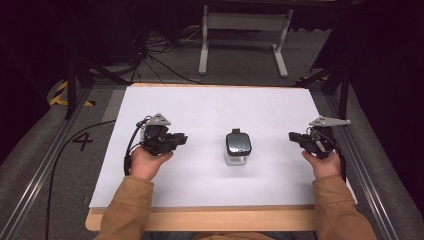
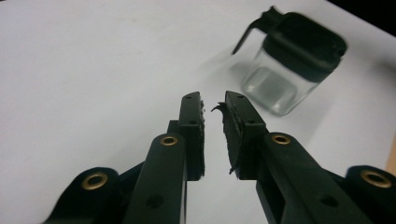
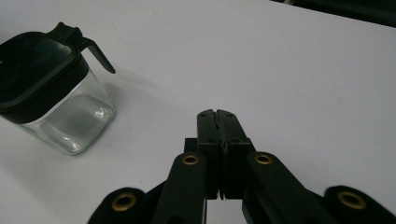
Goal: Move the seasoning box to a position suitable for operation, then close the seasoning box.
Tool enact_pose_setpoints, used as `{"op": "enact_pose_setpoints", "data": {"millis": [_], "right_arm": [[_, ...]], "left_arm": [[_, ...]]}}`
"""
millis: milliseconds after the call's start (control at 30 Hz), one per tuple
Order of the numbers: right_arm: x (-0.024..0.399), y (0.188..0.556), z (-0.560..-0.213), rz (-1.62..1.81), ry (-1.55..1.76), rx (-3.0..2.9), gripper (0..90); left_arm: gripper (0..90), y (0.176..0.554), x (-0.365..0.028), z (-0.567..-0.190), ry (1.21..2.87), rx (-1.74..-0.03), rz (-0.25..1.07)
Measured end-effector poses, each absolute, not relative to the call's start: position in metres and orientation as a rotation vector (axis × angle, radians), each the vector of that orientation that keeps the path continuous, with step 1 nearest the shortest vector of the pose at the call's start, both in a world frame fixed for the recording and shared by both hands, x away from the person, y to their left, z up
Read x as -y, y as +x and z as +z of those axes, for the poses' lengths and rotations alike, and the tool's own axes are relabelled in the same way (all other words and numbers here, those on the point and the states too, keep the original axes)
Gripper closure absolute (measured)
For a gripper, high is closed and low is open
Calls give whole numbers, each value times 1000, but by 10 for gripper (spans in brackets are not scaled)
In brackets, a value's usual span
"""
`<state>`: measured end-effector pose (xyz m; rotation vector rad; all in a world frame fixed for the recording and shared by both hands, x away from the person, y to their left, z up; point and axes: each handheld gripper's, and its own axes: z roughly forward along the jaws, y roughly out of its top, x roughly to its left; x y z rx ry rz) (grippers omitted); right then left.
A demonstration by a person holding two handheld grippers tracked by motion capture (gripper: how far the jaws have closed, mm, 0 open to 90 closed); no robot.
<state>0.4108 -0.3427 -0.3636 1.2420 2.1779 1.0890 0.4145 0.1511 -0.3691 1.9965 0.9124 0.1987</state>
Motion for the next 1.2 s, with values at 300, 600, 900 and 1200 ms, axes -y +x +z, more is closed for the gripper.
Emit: {"op": "enact_pose_setpoints", "data": {"millis": [300, 600, 900, 1200], "right_arm": [[354, 421, -371, 1030, 1294, -2173, 880], [359, 432, -397, 904, 1368, -2213, 867], [359, 429, -401, 917, 1359, -2230, 844], [359, 432, -401, 960, 1387, -2188, 523]], "left_arm": [[750, 423, -197, -391, 1992, -1114, 249], [732, 436, -204, -419, 2012, -1182, 204], [719, 438, -199, -421, 2035, -1174, 212], [685, 437, -199, -421, 2019, -1160, 208]]}}
